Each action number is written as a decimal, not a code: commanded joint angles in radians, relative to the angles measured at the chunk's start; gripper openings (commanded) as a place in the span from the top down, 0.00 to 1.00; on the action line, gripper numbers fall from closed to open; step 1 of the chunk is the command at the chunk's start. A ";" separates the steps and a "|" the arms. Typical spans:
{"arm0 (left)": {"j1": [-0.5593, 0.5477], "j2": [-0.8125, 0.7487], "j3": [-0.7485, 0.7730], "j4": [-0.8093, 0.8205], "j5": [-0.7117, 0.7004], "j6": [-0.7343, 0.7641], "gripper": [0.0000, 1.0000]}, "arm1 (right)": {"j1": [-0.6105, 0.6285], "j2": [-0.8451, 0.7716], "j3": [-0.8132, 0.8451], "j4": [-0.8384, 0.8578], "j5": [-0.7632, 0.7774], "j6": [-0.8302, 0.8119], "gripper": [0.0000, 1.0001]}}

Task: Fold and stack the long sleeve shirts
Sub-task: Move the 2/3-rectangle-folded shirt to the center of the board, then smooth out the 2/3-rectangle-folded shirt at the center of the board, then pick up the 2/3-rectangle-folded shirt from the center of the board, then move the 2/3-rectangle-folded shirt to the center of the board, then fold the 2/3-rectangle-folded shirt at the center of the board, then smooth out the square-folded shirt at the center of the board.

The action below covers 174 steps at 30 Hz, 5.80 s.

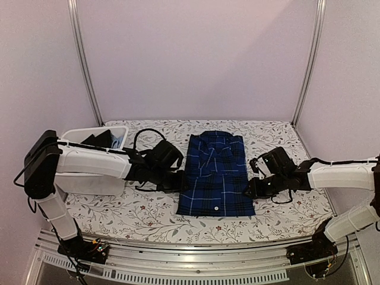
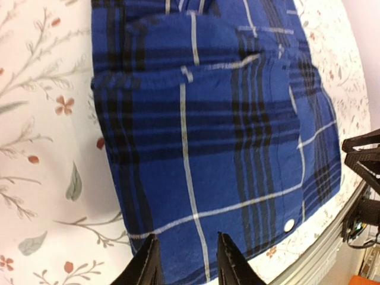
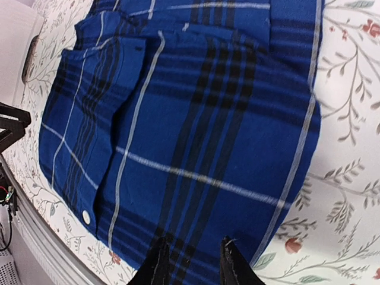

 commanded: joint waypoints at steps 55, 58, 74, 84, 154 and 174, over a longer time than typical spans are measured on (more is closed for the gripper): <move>-0.102 -0.044 -0.289 0.165 0.129 -0.082 0.84 | 0.100 -0.190 -0.293 0.014 -0.044 0.263 0.90; -0.104 -0.053 -0.284 0.157 0.130 -0.082 0.93 | 0.099 -0.197 -0.281 0.001 -0.034 0.260 0.95; -0.166 -0.173 -0.225 -0.033 0.067 -0.080 1.00 | 0.116 -0.401 -0.195 -0.170 -0.015 0.207 1.00; -0.168 -0.228 -0.217 -0.061 0.050 -0.097 1.00 | 0.121 -0.433 -0.149 -0.198 -0.014 0.194 1.00; 0.283 0.251 0.135 0.274 0.150 0.054 0.99 | -0.297 0.409 0.328 0.231 -0.031 -0.030 1.00; 0.021 0.059 0.145 0.030 0.112 0.066 0.65 | -0.111 0.298 0.394 0.082 -0.151 -0.139 0.68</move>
